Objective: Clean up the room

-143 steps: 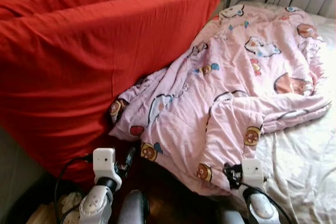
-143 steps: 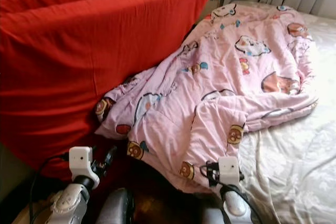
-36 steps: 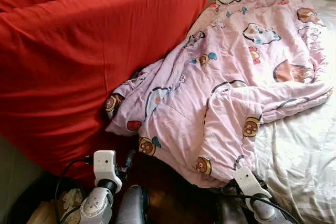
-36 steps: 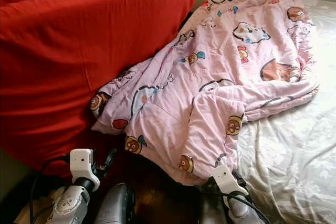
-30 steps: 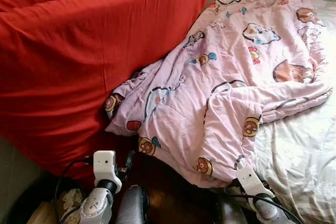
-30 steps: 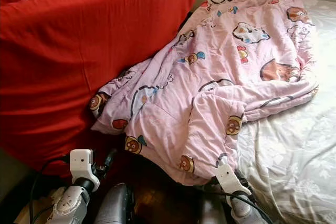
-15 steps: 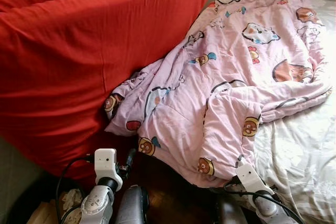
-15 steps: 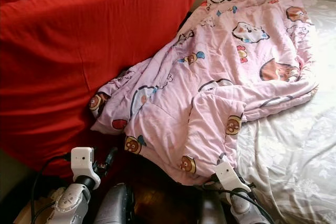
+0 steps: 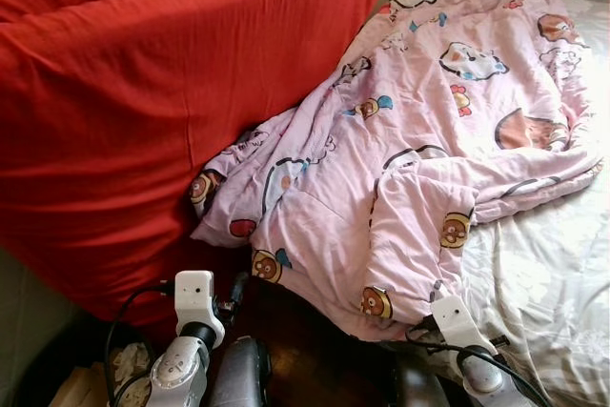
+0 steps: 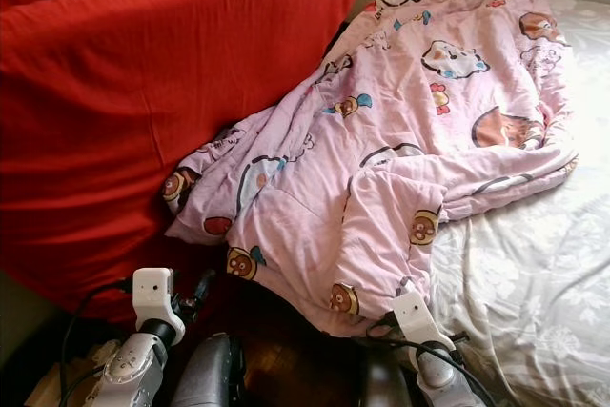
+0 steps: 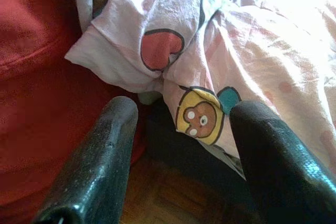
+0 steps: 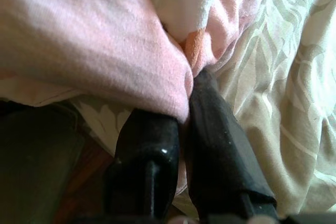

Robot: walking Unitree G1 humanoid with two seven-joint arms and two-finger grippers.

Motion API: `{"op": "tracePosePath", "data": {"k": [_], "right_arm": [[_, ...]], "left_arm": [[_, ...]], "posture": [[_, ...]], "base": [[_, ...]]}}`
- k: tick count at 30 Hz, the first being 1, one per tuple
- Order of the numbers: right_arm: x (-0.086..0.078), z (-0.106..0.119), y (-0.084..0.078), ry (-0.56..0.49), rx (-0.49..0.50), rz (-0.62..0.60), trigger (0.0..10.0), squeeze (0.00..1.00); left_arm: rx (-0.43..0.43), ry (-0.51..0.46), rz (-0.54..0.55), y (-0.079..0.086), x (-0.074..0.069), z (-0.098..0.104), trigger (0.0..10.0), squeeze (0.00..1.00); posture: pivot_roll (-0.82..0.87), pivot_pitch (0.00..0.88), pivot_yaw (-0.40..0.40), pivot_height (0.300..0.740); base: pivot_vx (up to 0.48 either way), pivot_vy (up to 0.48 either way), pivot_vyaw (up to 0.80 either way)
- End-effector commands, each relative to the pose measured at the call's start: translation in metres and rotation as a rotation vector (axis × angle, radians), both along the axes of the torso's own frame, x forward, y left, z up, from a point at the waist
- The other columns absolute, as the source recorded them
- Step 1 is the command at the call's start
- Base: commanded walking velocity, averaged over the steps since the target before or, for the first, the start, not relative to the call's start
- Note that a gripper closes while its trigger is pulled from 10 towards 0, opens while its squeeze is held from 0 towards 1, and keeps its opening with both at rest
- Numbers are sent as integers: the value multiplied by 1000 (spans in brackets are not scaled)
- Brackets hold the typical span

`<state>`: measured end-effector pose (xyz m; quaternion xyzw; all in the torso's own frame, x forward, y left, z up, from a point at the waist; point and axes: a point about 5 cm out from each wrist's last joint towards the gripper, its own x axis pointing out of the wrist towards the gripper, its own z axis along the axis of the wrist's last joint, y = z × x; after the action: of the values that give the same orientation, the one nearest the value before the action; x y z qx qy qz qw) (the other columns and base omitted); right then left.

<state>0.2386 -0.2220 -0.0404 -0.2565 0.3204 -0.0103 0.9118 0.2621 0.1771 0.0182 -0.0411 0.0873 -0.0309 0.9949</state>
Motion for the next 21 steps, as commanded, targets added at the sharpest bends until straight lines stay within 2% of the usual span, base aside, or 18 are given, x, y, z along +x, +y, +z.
{"op": "tracePosePath", "data": {"k": [1, 2, 4, 5, 6, 9, 11, 12, 15, 21], "right_arm": [[-4, -1, -2, -14, 28, -43, 0, 0], [-4, -1, -4, -37, 80, -100, 0, 0], [-4, 0, -4, -59, 133, -138, 0, 0], [-3, 1, -3, -88, 201, -177, 0, 0], [-3, 2, -1, -103, 240, -191, 10000, 0], [0, 6, 4, -175, 363, -221, 10000, 0], [0, 8, 4, -208, 411, -251, 10000, 0], [1, 12, 4, -264, 472, -270, 10000, 0], [3, 18, 3, -334, 506, -264, 10000, 0], [11, 25, -3, -376, 521, -313, 10000, 0]], "left_arm": [[11, 27, 9, 5, -3, -6, 10000, 0], [14, 35, 7, 5, -4, -8, 10000, 0], [15, 41, 7, 5, -5, -10, 10000, 0], [16, 49, 8, 6, -5, -12, 10000, 0], [17, 55, 10, 6, -6, -13, 10000, 0], [19, 72, 16, 8, -7, -17, 10000, 0], [20, 76, 16, 8, -8, -17, 10000, 0], [22, 81, 16, 8, -8, -19, 10000, 0], [23, 98, 17, 10, -9, -22, 10000, 0], [31, 127, 31, 14, -8, -26, 10000, 0]], "posture": [[48, 63, 40, 603], [44, 51, 41, 603], [44, 44, 41, 603], [44, 35, 42, 603], [44, 24, 42, 603], [39, 7, 44, 603], [37, 0, 46, 603], [38, 0, 45, 603], [35, 0, 43, 612], [42, 29, 44, 652]], "base": [[0, 0, 0], [0, 0, 0], [0, 0, 0], [0, 0, 0], [0, 0, 0], [0, 0, 0], [0, 0, 0], [0, 0, 0], [0, 0, 0], [0, 0, 0]]}}
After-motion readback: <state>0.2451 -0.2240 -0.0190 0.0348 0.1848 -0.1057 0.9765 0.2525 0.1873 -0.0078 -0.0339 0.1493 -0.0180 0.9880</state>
